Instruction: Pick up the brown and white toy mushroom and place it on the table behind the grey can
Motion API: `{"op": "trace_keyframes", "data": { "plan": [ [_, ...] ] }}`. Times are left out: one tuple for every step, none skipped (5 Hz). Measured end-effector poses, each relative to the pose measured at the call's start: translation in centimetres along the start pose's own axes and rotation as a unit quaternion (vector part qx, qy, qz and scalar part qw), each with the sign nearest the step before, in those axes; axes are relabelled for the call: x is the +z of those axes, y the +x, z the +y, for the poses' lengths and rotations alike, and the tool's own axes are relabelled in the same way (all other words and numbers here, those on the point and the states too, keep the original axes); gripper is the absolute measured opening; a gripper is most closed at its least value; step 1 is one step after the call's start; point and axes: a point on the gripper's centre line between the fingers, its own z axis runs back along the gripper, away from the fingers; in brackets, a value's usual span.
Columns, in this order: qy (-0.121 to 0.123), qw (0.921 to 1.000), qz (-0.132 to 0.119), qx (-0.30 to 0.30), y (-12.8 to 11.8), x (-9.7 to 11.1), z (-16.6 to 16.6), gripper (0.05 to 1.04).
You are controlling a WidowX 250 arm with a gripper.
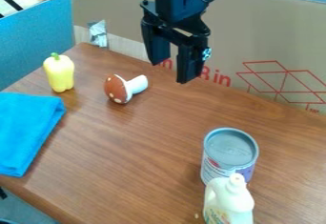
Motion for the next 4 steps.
{"op": "trace_keyframes", "data": {
  "plan": [
    [-0.003, 0.9999, 0.014, 0.0, -0.2, -0.8, 0.0, 1.001],
    [-0.004, 0.9999, 0.002, -0.016, 1.6, -1.8, 2.8, 1.001],
    [0.005, 0.9999, -0.01, 0.006, 2.8, -2.2, 7.6, 1.001],
    [0.005, 0.9988, -0.013, 0.047, 3.3, -2.8, 11.4, 1.001]
  ]
}}
